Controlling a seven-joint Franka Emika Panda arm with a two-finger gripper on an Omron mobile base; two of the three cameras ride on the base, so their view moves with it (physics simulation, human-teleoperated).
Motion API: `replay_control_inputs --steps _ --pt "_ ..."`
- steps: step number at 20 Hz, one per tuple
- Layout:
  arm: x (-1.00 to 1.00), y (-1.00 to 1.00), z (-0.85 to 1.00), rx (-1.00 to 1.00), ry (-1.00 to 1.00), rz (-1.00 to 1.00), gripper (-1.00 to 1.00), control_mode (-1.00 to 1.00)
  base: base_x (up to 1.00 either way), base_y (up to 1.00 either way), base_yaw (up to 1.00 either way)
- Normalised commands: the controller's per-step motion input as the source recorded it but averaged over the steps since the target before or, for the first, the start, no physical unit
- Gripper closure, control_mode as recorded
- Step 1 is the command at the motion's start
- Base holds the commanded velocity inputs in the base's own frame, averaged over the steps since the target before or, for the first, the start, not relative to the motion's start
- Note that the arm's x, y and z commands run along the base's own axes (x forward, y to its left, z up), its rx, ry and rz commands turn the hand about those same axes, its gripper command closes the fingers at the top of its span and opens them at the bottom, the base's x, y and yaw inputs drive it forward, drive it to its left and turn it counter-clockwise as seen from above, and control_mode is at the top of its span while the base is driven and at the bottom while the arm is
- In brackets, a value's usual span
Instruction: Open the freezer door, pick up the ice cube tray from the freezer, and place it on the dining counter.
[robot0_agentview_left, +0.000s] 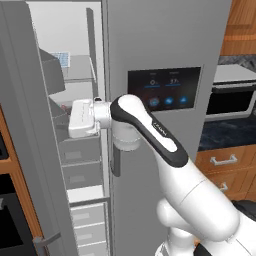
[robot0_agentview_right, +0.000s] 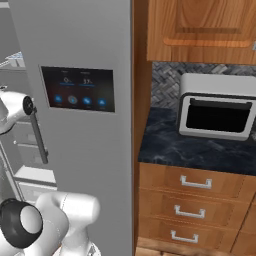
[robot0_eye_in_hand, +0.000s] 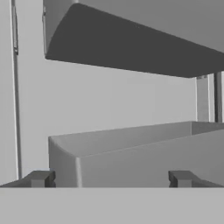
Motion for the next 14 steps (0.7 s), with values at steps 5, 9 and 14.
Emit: replay_control_inputs --steps 5,9,14 --pt "-0.29 0.46 0.00 0.00 0.02 0.00 -1.00 -1.00 0.00 0.00 0.00" --pt "-0.44 0.57 0.00 0.00 0.06 0.00 -1.00 -1.00 0.00 0.00 0.00" --pt "-0.34 0.40 0.00 0.00 0.04 0.03 -1.00 -1.00 0.00 0.00 0.00"
